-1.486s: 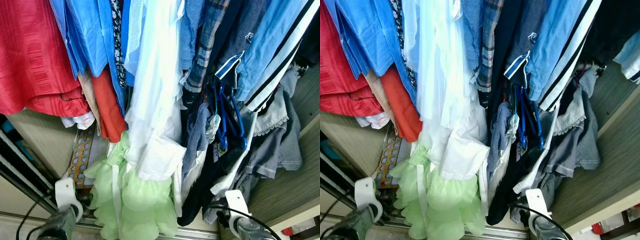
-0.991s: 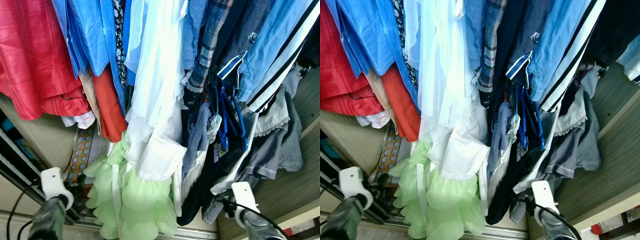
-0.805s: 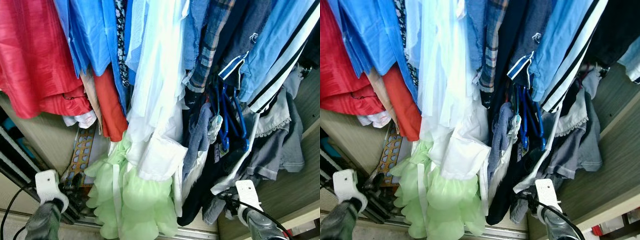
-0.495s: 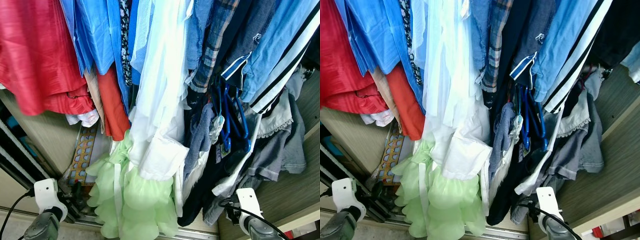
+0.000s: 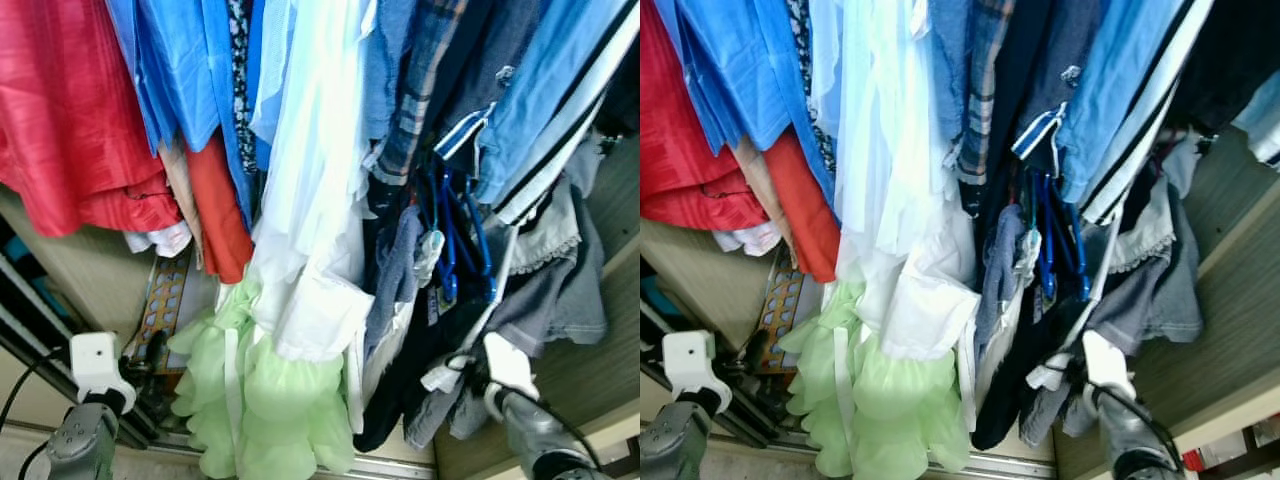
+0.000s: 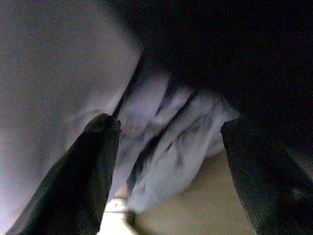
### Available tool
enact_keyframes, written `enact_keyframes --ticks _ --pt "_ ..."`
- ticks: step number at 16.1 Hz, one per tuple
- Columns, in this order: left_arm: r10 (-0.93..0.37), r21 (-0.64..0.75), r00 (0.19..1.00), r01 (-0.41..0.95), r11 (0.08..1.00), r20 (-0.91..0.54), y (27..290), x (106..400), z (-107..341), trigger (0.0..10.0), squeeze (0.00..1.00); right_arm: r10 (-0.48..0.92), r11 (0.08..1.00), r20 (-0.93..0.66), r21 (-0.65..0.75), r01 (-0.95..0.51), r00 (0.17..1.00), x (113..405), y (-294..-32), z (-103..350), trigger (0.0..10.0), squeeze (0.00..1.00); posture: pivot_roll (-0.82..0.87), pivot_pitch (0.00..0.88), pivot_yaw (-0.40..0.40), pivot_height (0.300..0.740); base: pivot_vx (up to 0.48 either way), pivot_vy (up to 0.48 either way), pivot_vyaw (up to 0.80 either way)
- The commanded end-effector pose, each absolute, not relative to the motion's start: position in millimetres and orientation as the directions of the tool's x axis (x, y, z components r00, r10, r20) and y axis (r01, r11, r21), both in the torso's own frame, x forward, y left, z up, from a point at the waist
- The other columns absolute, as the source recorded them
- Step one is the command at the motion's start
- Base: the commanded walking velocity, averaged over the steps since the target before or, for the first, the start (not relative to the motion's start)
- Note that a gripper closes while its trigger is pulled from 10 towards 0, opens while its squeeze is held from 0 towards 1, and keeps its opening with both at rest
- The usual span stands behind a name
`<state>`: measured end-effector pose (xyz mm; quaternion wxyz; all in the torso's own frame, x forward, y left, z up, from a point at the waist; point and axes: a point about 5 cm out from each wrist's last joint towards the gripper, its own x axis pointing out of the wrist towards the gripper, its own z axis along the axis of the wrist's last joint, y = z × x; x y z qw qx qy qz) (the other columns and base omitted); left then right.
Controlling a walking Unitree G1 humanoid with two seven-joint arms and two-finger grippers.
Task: Clean up the room
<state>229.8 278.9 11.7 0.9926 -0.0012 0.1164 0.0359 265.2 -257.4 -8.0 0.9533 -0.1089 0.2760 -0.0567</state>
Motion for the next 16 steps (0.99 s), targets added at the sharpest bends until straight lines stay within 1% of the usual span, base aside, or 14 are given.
enact_keyframes --ticks 1,2,3,5,7,8,9,10,12,13,15,16 --pt "0.077 0.014 0.975 -0.076 0.997 -0.207 280 228 17 10.0 0.00 -0.177 0.965 -0.489 -0.258 0.052 0.854 262 -269 -4 10.0 0.00 -0.03 0.000 -0.071 0.740 0.000 0.000 0.00" --pt "0.067 -0.006 0.984 -0.069 0.998 -0.162 277 224 25 10.0 0.00 -0.163 0.961 -0.437 -0.274 0.041 0.885 262 -275 4 10.0 0.00 -0.03 0.000 -0.074 0.740 0.000 0.000 0.00" --pt "0.067 0.001 0.991 -0.067 0.998 -0.119 272 219 35 10.0 0.00 -0.148 0.950 -0.385 -0.311 0.023 0.911 265 -277 13 10.0 0.00 -0.03 0.000 -0.076 0.740 0.000 0.000 0.00" --pt "0.046 0.012 0.998 -0.045 0.999 -0.045 262 214 56 10.0 0.00 -0.106 0.931 -0.281 -0.364 -0.003 0.954 271 -274 32 10.0 0.00 -0.02 0.000 -0.077 0.740 0.000 0.000 0.00" --pt "0.031 0.031 0.999 -0.031 0.999 -0.016 259 214 65 10.0 0.00 -0.090 0.926 -0.238 -0.378 -0.007 0.967 274 -270 41 10.0 0.00 -0.02 0.000 -0.077 0.740 0.000 0.000 0.00" --pt "-0.005 0.069 1.000 0.003 0.998 0.030 253 216 81 10.0 0.00 -0.059 0.927 -0.175 -0.375 -0.012 0.983 279 -261 57 10.0 0.00 -0.02 0.000 -0.078 0.740 0.000 0.000 0.00" --pt "-0.020 0.078 0.999 0.016 0.997 0.045 250 216 87 10.0 0.00 -0.030 0.927 -0.142 -0.375 -0.026 0.989 281 -254 65 10.0 0.00 -0.02 0.000 -0.078 0.740 0.000 0.000 0.00" --pt "-0.036 0.079 0.998 0.031 0.996 0.057 248 218 94 10.0 0.00 0.017 0.927 -0.103 -0.371 -0.054 0.995 283 -241 76 10.0 0.00 -0.02 0.000 -0.076 0.740 0.000 0.000 0.00" --pt "-0.057 0.077 0.996 0.052 0.996 0.065 243 219 99 10.0 0.00 0.081 0.926 -0.083 -0.363 -0.106 0.993 282 -220 85 10.0 0.00 -0.02 0.000 -0.083 0.740 0.000 0.000 0.00" --pt "-0.060 0.084 0.997 0.056 0.995 0.050 240 217 98 10.0 0.00 0.065 0.923 -0.095 -0.372 -0.096 0.993 275 -216 86 10.0 0.00 -0.02 0.000 -0.086 0.740 0.000 0.000 0.00" --pt "0.008 0.090 1.000 -0.010 0.996 0.023 241 211 97 10.0 0.00 0.076 0.918 -0.096 -0.382 -0.107 0.992 264 -212 89 10.0 0.00 -0.03 0.000 -0.089 0.740 0.000 0.000 0.00" --pt "-0.014 0.098 1.000 0.013 0.995 0.009 238 208 97 10.0 0.00 0.087 0.918 -0.107 -0.378 -0.121 0.990 258 -210 90 10.0 0.00 -0.03 0.000 -0.089 0.740 0.000 0.000 0.00"
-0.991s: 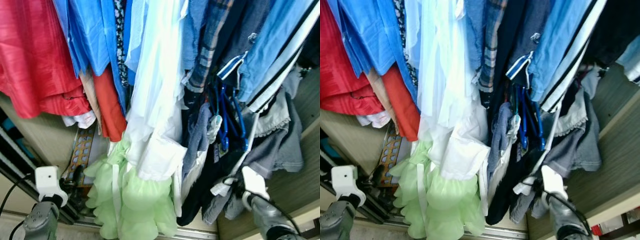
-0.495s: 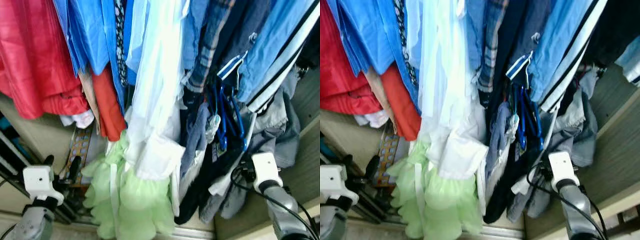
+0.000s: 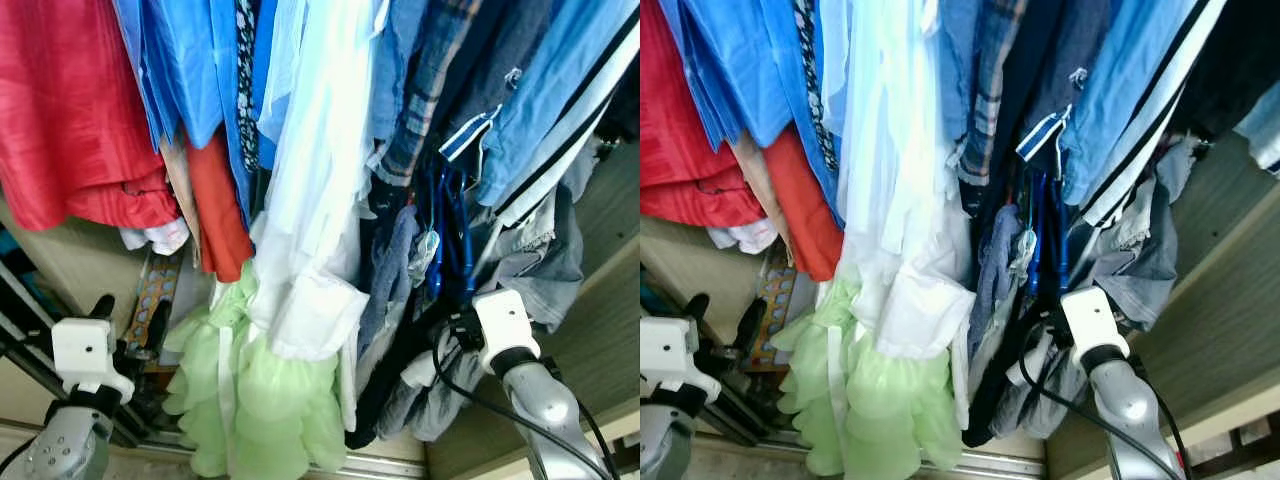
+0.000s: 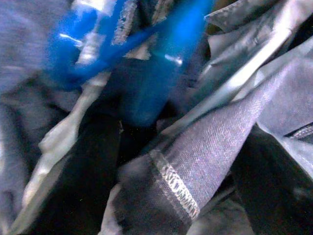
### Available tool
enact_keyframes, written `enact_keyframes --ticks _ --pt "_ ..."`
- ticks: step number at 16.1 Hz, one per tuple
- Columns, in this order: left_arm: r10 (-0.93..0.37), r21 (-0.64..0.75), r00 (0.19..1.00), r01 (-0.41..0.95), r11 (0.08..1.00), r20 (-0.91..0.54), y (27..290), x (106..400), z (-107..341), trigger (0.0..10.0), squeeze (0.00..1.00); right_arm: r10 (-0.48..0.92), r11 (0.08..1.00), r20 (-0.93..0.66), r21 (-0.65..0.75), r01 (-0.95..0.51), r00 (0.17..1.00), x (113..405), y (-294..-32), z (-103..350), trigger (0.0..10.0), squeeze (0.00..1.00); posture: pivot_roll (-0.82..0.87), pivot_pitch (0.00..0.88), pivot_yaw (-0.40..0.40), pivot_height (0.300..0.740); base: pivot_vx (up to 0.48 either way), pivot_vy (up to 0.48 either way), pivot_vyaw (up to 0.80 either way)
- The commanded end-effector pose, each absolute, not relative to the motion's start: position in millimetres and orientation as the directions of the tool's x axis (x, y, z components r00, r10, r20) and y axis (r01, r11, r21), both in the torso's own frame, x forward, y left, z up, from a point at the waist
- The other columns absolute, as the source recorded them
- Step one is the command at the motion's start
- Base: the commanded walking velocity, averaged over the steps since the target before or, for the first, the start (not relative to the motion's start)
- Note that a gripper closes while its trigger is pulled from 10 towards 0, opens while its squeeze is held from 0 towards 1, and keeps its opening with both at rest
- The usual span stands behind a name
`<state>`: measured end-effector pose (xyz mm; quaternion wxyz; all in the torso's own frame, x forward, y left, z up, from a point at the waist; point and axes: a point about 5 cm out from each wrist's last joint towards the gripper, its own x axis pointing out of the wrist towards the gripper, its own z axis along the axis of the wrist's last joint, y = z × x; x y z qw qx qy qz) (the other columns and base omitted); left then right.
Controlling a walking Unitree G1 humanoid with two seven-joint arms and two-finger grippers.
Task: Clean up the room
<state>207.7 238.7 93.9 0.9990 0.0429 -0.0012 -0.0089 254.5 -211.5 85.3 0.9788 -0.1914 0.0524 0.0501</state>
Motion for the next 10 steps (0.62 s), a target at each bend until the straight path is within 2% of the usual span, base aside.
enact_keyframes --ticks 1,3,5,9,10 --pt "-0.072 0.101 0.997 0.073 0.992 -0.011 233 205 98 10.0 0.00 0.094 0.918 -0.141 -0.370 -0.140 0.986 245 -210 91 10.0 0.00 -0.03 0.000 -0.087 0.740 0.000 0.000 0.00" --pt "-0.073 0.056 0.997 0.075 0.996 -0.027 226 202 100 10.0 0.00 0.064 0.917 -0.229 -0.370 -0.147 0.971 210 -220 88 10.0 0.00 -0.05 0.000 -0.084 0.740 0.000 0.000 0.00" --pt "-0.066 0.074 0.998 0.066 0.995 -0.005 219 205 107 10.0 0.00 0.055 0.922 -0.223 -0.363 -0.135 0.973 201 -219 93 10.0 0.00 -0.06 0.000 -0.094 0.740 0.000 0.000 0.00" --pt "-0.118 0.100 0.992 0.114 0.988 0.033 210 215 122 10.0 0.00 0.109 0.933 -0.085 -0.334 -0.131 0.990 226 -200 125 10.0 0.00 -0.06 0.000 -0.098 0.740 0.000 0.000 0.00" --pt "-0.153 0.170 0.987 0.144 0.975 0.043 211 219 128 10.0 0.00 0.116 0.937 -0.052 -0.325 -0.126 0.992 238 -195 136 10.0 0.00 -0.06 0.000 -0.096 0.740 0.000 0.000 0.00"
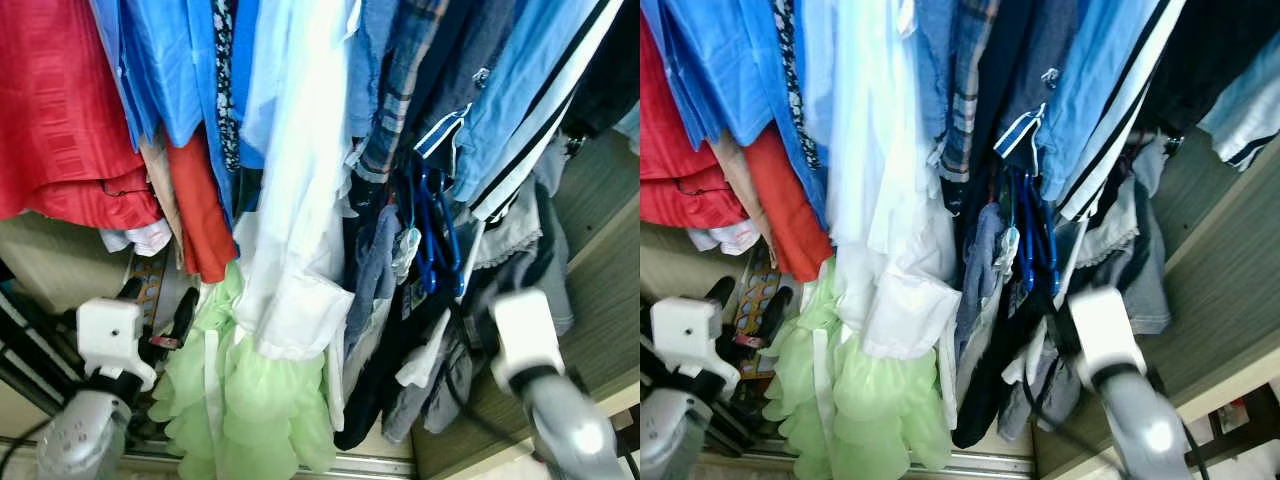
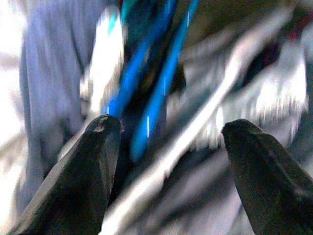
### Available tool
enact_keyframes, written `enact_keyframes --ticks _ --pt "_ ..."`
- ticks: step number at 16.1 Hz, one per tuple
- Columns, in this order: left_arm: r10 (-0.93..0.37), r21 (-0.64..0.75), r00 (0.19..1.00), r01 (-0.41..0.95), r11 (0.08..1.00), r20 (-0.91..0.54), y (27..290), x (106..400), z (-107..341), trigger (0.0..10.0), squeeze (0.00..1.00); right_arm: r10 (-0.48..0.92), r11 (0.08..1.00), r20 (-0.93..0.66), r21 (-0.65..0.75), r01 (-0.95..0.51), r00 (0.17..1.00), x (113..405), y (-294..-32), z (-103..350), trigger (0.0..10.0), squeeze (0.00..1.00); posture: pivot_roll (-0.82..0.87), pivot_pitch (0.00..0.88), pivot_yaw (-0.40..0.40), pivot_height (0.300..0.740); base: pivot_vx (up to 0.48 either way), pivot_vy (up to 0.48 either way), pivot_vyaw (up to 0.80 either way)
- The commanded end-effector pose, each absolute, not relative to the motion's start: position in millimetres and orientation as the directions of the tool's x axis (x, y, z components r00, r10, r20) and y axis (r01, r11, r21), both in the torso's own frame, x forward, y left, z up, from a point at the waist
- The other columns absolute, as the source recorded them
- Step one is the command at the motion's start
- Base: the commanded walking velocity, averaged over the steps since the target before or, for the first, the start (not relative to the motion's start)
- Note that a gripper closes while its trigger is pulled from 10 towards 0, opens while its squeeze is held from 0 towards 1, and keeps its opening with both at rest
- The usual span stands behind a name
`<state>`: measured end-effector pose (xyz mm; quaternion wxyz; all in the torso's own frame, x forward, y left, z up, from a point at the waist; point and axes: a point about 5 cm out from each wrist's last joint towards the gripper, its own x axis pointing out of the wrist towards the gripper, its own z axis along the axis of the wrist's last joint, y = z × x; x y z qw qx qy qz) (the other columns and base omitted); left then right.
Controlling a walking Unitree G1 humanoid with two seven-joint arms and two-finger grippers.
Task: Clean up the room
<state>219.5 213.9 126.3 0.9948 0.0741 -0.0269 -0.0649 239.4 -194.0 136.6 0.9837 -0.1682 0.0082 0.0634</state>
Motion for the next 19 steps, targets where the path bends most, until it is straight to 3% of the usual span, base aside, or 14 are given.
enact_keyframes --ticks 1,3,5,8,11,14,16,19 --pt "-0.152 0.194 0.987 0.142 0.971 0.041 216 223 128 10.0 0.00 0.131 0.934 -0.044 -0.329 -0.138 0.990 243 -193 139 10.0 0.00 -0.06 0.000 -0.096 0.740 0.000 0.000 0.00" --pt "-0.138 0.216 0.989 0.126 0.968 0.043 230 238 131 10.0 0.00 0.167 0.919 -0.030 -0.356 -0.167 0.985 257 -187 142 10.0 0.00 -0.05 0.000 -0.090 0.740 0.000 0.000 0.00" --pt "-0.238 0.038 0.970 0.237 0.971 0.052 220 257 135 10.0 0.00 0.241 0.903 -0.005 -0.365 -0.226 0.971 270 -173 145 10.0 0.00 -0.04 0.000 -0.101 0.740 0.000 0.000 0.00" --pt "-0.237 0.038 0.969 0.235 0.971 0.064 207 267 136 10.0 0.00 0.280 0.901 0.015 -0.348 -0.258 0.960 280 -161 148 10.0 0.00 -0.04 0.000 -0.107 0.740 0.000 0.000 0.00" --pt "-0.359 0.093 0.933 0.358 0.929 -0.001 180 266 115 10.0 0.00 0.236 0.957 -0.002 -0.172 -0.233 0.972 280 -150 141 10.0 0.00 -0.02 0.000 -0.150 0.740 0.000 0.000 0.00" --pt "-0.273 0.081 0.961 0.269 0.960 0.050 183 267 118 10.0 0.00 0.234 0.960 0.015 -0.159 -0.229 0.972 274 -138 134 10.0 0.00 -0.04 0.000 -0.121 0.740 0.000 0.000 0.00" --pt "-0.167 0.127 0.985 0.162 0.979 0.032 210 243 113 10.0 0.00 0.199 0.964 0.035 -0.186 -0.189 0.979 270 -149 131 10.0 0.00 -0.06 0.000 -0.075 0.740 0.000 0.000 0.00" --pt "-0.010 0.146 1.000 0.007 0.989 0.018 241 228 112 10.0 0.00 0.174 0.955 0.034 -0.250 -0.160 0.984 270 -160 127 10.0 0.00 -0.06 0.000 -0.054 0.740 0.000 0.000 0.00"
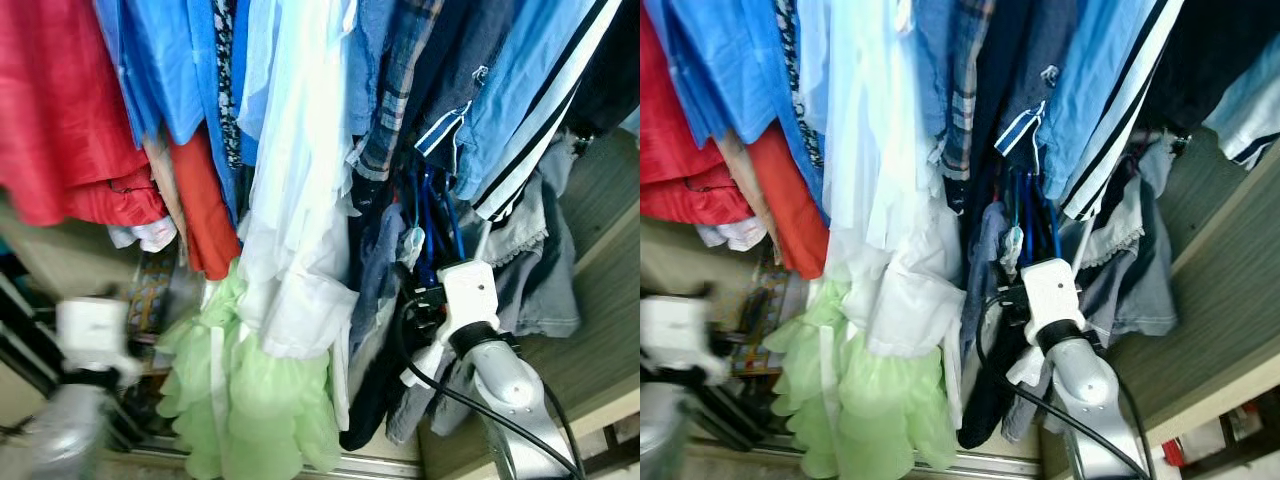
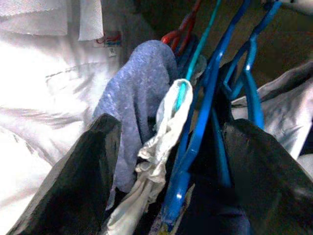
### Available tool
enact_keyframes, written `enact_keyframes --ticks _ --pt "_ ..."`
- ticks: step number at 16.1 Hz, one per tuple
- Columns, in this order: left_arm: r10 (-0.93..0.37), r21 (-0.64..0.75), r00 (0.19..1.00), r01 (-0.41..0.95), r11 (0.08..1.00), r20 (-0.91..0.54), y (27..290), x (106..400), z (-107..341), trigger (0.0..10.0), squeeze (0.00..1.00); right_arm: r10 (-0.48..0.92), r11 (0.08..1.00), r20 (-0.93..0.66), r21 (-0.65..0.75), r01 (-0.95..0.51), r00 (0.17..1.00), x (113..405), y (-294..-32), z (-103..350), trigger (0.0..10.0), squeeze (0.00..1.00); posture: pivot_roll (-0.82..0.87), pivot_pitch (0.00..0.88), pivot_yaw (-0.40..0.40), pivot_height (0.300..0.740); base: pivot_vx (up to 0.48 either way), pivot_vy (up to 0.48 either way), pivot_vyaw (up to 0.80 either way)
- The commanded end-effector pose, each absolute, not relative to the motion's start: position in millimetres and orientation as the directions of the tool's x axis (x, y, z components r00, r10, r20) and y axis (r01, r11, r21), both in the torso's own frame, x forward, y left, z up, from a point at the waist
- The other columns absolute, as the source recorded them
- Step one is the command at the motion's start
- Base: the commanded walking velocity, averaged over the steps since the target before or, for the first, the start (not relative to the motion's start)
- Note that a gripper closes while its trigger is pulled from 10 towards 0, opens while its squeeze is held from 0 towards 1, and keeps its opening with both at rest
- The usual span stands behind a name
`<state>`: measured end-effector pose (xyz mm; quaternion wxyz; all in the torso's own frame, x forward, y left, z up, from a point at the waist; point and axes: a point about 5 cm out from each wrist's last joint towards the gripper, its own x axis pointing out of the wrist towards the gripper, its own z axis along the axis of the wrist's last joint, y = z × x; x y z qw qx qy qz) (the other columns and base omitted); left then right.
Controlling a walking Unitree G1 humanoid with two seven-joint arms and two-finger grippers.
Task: Clean up the room
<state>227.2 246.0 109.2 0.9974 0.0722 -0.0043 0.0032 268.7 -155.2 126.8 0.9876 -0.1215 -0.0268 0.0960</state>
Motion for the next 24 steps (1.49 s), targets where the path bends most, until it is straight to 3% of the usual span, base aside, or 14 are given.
enact_keyframes --ticks 1,4,8,14,20,24 --pt "-0.001 0.164 1.000 -0.003 0.986 0.022 241 228 114 10.0 0.00 0.143 0.960 0.018 -0.244 -0.134 0.990 271 -167 125 10.0 0.00 -0.05 0.000 -0.053 0.740 0.000 0.000 0.00" --pt "-0.080 0.177 0.996 0.074 0.981 0.028 216 229 116 10.0 0.00 0.183 0.944 0.037 -0.284 -0.165 0.982 272 -161 127 10.0 0.00 -0.05 0.000 -0.040 0.740 0.000 0.000 0.00" --pt "-0.101 0.091 0.995 0.101 0.991 -0.013 205 224 104 10.0 0.00 0.172 0.945 0.017 -0.285 -0.160 0.985 266 -160 122 10.0 0.00 -0.07 0.000 -0.064 0.740 0.000 0.000 0.72" --pt "-0.078 0.139 0.997 0.078 0.987 -0.010 216 231 105 10.0 0.00 0.193 0.945 0.029 -0.275 -0.178 0.981 273 -153 124 10.0 0.00 -0.07 0.000 -0.069 0.740 0.000 0.000 0.80" --pt "-0.085 0.110 0.996 0.085 0.990 -0.011 215 232 105 10.0 0.00 0.184 0.942 0.037 -0.293 -0.165 0.982 272 -163 127 10.0 0.00 -0.07 0.000 -0.065 0.740 0.000 0.000 0.80" --pt "-0.098 0.054 0.995 0.098 0.994 0.012 209 228 110 10.0 0.00 0.135 0.966 0.064 -0.230 -0.117 0.989 265 -162 134 10.0 0.00 -0.05 0.000 -0.064 0.740 0.000 0.000 0.80"
